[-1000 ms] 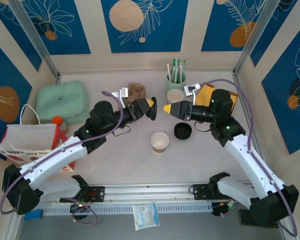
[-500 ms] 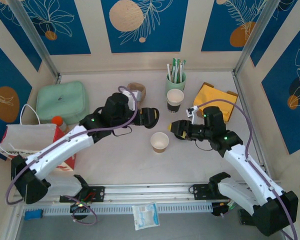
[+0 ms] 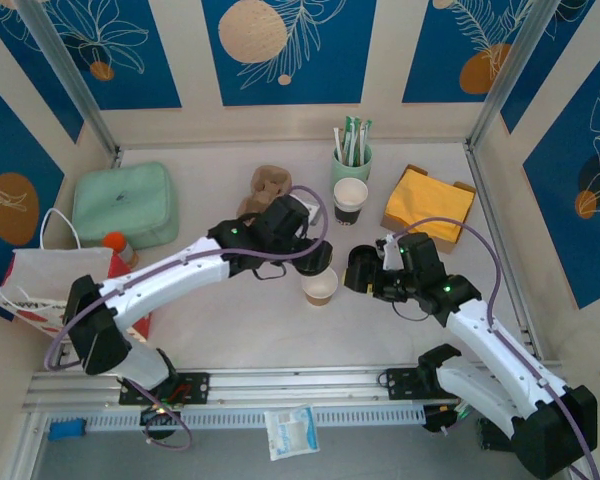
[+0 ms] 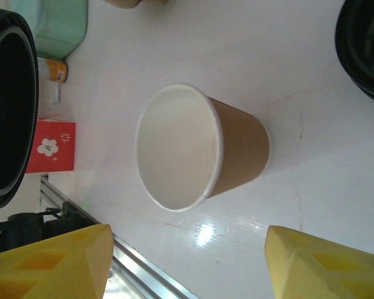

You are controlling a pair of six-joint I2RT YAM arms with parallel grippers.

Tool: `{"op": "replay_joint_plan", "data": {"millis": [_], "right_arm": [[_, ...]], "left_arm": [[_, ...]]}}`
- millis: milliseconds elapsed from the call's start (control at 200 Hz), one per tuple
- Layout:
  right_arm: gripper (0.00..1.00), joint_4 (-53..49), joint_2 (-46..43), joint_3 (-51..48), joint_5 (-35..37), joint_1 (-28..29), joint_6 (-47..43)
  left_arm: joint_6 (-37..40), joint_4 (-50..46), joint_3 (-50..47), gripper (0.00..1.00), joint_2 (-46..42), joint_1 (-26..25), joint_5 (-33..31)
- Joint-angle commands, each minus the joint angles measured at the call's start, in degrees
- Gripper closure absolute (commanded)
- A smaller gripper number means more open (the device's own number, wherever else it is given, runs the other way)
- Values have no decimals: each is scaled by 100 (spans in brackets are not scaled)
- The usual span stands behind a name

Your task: Pack the takeout coffee

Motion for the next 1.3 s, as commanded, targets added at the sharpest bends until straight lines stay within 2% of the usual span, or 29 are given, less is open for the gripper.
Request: {"op": "replay_joint_plan", "data": {"millis": [0, 475, 1295], "right_arm": [[34, -107, -130, -138, 119, 29, -162], [34, 7, -220, -406, 122, -14, -252], [34, 10, -216, -315, 84, -80, -296]], "left_arm": [[340, -412, 317, 33, 283, -208, -462], [549, -603, 546, 32, 1083, -588, -1048], [524, -543, 629, 29, 1533, -808, -1060]]}}
